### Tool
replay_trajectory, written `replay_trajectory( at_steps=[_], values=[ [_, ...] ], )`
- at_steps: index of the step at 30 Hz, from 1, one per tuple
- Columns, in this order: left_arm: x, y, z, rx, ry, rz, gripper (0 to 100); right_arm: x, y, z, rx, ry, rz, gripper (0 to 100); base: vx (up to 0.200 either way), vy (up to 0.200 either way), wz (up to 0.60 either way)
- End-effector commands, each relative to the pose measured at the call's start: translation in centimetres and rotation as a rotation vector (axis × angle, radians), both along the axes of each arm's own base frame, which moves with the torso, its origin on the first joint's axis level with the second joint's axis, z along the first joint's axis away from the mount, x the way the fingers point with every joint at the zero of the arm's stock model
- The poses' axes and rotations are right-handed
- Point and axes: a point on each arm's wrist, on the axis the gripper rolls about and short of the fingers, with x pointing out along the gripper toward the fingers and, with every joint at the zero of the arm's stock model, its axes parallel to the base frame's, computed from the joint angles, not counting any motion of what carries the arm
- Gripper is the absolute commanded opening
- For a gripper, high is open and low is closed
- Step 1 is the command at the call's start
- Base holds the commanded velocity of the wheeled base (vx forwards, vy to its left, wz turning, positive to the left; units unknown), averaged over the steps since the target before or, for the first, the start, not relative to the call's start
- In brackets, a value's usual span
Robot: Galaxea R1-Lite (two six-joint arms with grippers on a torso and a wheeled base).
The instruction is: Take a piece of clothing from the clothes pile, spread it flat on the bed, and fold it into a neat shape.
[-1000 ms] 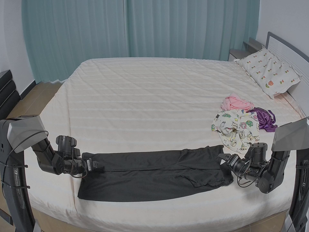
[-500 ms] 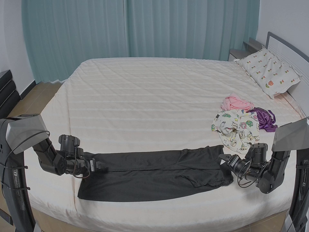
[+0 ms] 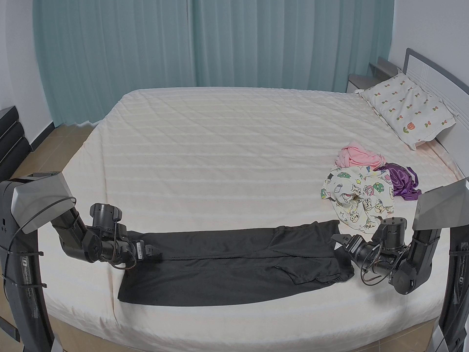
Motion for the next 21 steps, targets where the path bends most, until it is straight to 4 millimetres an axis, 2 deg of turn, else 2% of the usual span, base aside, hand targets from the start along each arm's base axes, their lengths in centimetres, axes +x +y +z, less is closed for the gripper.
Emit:
replay_trajectory(
  at_steps=[1,5,6,7,11,21],
  values=[
    [0.4,0.8,-0.8,0.000,0.011,0.022,100,-0.1,0.0,-0.1,0.000,0.004,0.002,100,0.000,0.000,0.00],
    [0.5,2.8,-1.0,0.002,0.017,0.074,100,-0.2,0.0,-0.2,0.001,0.002,0.002,100,0.000,0.000,0.00],
    [0.5,2.8,-1.0,0.002,0.017,0.074,100,-0.2,0.0,-0.2,0.001,0.002,0.002,100,0.000,0.000,0.00],
    [0.3,3.9,-1.0,0.007,0.028,0.103,100,-0.2,0.0,-0.2,0.001,0.002,0.002,100,0.000,0.000,0.00],
    [0.0,5.9,-1.0,0.015,0.040,0.145,100,-0.2,0.0,-0.2,0.001,0.002,0.002,100,0.000,0.000,0.00],
    [-0.5,8.8,-0.9,0.019,0.038,0.222,100,-0.3,0.1,-0.5,-0.001,0.011,0.005,100,0.000,0.000,0.00]
  ],
)
